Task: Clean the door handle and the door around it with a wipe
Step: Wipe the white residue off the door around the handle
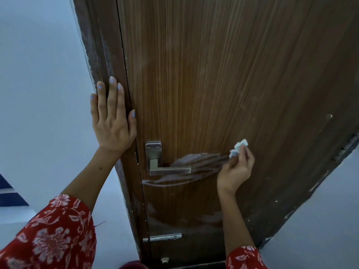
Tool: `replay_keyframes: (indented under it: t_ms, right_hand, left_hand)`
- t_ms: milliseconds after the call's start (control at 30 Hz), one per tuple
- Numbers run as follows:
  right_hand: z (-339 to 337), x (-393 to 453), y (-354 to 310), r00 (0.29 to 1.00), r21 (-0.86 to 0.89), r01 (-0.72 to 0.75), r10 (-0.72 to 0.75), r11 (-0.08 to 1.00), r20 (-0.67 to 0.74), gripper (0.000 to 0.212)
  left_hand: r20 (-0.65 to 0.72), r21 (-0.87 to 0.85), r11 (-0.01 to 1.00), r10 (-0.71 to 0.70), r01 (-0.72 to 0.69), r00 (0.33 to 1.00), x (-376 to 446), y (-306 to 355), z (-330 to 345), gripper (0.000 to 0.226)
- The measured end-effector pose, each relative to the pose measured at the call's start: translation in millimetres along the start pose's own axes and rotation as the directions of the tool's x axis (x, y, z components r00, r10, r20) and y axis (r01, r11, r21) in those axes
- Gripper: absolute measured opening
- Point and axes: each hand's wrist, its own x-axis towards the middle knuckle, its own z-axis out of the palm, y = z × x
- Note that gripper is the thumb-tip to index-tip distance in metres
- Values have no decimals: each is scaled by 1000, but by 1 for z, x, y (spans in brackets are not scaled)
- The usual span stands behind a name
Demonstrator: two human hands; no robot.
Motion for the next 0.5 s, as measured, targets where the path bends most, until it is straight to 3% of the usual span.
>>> replay_keyframes:
  t_ms: [167, 267, 333, 433, 500]
  right_hand:
    - [3, -25, 3, 941, 23, 236, -235, 971, 242, 41]
    - [-3, -30, 15, 977, -14, 80, -76, 997, 198, 46]
    - [-2, -30, 14, 983, -61, 62, -50, 996, 178, 47]
    - [1, -50, 11, 895, -83, 268, -216, 960, 390, 54]
    - [-1, -65, 21, 839, -105, 336, -247, 936, 485, 64]
  left_hand:
    - [2, -4, 1000, -3, 3, 1000, 0, 0, 0, 57]
    - [6, 1, 1000, -4, 4, 1000, 0, 0, 0, 57]
    - [5, -1, 1000, -3, 3, 1000, 0, 0, 0, 57]
    - [7, -11, 1000, -4, 4, 1000, 1, -1, -1, 56]
    - [6, -4, 1000, -3, 3, 1000, 1, -1, -1, 56]
